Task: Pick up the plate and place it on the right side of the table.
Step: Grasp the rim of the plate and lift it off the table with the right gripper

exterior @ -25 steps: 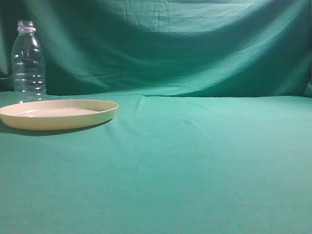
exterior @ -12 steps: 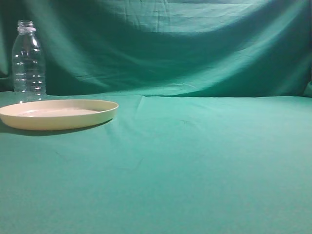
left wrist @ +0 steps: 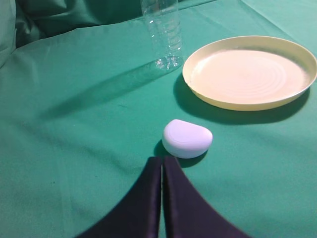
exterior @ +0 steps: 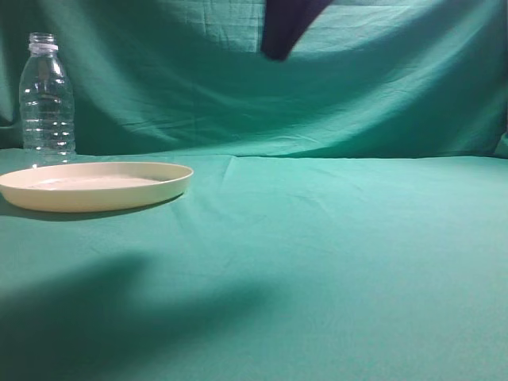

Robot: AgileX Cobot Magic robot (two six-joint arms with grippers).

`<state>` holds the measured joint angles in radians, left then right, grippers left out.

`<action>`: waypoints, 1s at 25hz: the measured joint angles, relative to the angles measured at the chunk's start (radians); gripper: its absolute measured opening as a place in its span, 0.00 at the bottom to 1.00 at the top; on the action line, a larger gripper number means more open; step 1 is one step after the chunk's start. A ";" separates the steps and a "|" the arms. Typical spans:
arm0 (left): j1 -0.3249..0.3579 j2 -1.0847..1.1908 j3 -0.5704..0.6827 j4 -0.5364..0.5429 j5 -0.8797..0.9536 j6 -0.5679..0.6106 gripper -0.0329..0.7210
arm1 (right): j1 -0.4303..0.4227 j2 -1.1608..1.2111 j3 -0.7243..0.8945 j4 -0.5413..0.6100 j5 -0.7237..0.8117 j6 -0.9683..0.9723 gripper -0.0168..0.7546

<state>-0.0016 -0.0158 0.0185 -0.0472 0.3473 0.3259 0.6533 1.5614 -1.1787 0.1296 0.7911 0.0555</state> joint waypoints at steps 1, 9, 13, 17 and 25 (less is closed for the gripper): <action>0.000 0.000 0.000 0.000 0.000 0.000 0.04 | 0.011 0.044 -0.053 -0.012 0.010 0.002 0.02; 0.000 0.000 0.000 0.000 0.000 0.000 0.04 | 0.038 0.385 -0.401 -0.012 0.022 -0.031 0.02; 0.000 0.000 0.000 0.000 0.000 0.000 0.04 | 0.038 0.515 -0.534 -0.012 0.024 -0.066 0.26; 0.000 0.000 0.000 0.000 0.000 0.000 0.04 | 0.038 0.616 -0.631 -0.012 0.016 -0.113 0.56; 0.000 0.000 0.000 0.000 0.000 0.000 0.04 | 0.038 0.729 -0.695 -0.024 -0.049 -0.124 0.68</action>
<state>-0.0016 -0.0158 0.0185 -0.0472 0.3473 0.3259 0.6917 2.2908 -1.8738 0.1054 0.7424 -0.0686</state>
